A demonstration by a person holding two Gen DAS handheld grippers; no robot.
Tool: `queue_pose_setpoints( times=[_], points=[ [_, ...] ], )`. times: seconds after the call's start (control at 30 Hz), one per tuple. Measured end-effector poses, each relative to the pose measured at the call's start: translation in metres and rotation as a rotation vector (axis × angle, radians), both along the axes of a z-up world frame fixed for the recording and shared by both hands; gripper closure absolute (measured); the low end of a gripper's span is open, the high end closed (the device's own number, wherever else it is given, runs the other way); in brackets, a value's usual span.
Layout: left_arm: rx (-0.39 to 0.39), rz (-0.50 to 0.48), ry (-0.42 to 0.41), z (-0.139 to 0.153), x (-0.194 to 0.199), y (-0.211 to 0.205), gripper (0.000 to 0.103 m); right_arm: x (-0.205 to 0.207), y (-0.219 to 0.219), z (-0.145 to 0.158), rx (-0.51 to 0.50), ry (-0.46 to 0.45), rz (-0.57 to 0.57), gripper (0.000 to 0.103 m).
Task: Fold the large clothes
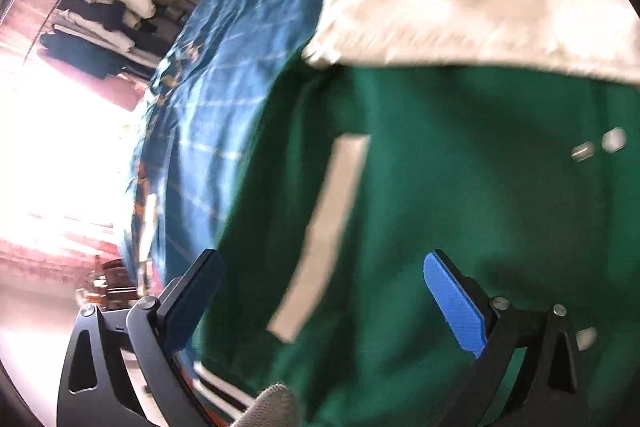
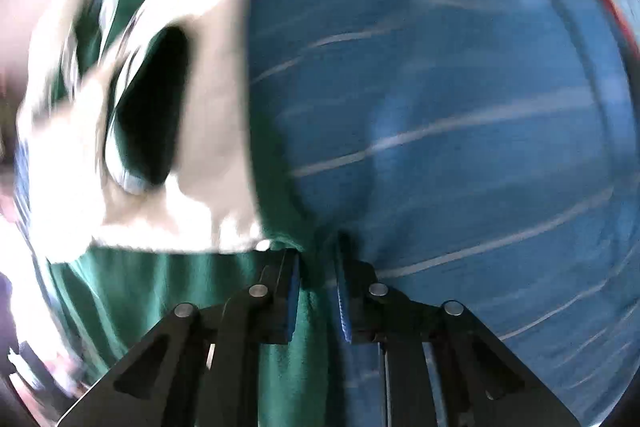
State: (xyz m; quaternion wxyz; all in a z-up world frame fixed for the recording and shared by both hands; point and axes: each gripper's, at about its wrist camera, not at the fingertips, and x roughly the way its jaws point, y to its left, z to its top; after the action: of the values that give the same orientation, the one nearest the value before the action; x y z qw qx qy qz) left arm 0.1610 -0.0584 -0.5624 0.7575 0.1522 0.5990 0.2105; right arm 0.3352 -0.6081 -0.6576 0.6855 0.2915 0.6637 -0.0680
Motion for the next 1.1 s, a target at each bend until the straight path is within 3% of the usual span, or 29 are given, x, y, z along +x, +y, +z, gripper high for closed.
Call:
queue_pose_setpoints(
  times=[0.1,0.17,0.2,0.27,0.33,0.37,0.5,0.63,0.73,0.83,0.97,1.03,1.1],
  points=[
    [-0.035,-0.047,-0.006,-0.002,0.006,-0.029,0.000,-0.008,-0.004,0.001,0.016,0.007,-0.022,0.086],
    [-0.033,-0.079,-0.002,-0.005,0.008,-0.046,0.000,-0.009,-0.001,0.016,-0.023,-0.002,0.015,0.075],
    [-0.039,-0.091,-0.008,-0.006,0.009,-0.052,0.000,-0.007,0.003,0.026,-0.036,-0.034,0.064,0.061],
    [-0.032,-0.110,-0.020,-0.008,0.012,-0.062,0.000,0.006,0.031,0.027,-0.133,-0.051,0.203,0.050],
    [-0.020,-0.125,-0.028,-0.012,0.018,-0.068,0.000,0.018,0.037,0.025,-0.249,-0.054,0.306,0.051],
    [-0.006,-0.131,-0.021,-0.018,0.021,-0.070,0.000,0.023,0.033,0.022,-0.265,-0.061,0.296,0.052],
    [-0.055,-0.105,0.024,-0.038,0.030,-0.063,0.000,0.024,-0.015,0.018,-0.238,-0.037,0.043,0.053],
    [-0.098,-0.087,0.031,-0.035,0.030,-0.054,0.000,0.013,-0.034,0.025,-0.155,0.051,0.036,0.052],
    [-0.131,-0.048,0.014,-0.013,0.021,-0.033,0.000,-0.012,-0.026,0.060,-0.122,0.051,0.029,0.052],
    [-0.125,-0.014,0.015,0.005,0.003,-0.006,0.000,-0.054,0.000,0.071,-0.047,0.103,0.041,0.049],
    [-0.074,-0.009,0.067,0.000,-0.031,0.020,0.000,-0.138,0.047,0.038,0.020,0.308,0.117,0.049],
    [-0.052,-0.006,0.127,-0.020,-0.044,0.030,0.000,-0.177,0.062,0.020,0.016,0.396,0.156,0.058],
    [-0.053,-0.001,0.171,-0.041,-0.059,0.034,0.000,-0.199,0.060,0.009,0.008,0.399,0.109,0.060]
  ],
)
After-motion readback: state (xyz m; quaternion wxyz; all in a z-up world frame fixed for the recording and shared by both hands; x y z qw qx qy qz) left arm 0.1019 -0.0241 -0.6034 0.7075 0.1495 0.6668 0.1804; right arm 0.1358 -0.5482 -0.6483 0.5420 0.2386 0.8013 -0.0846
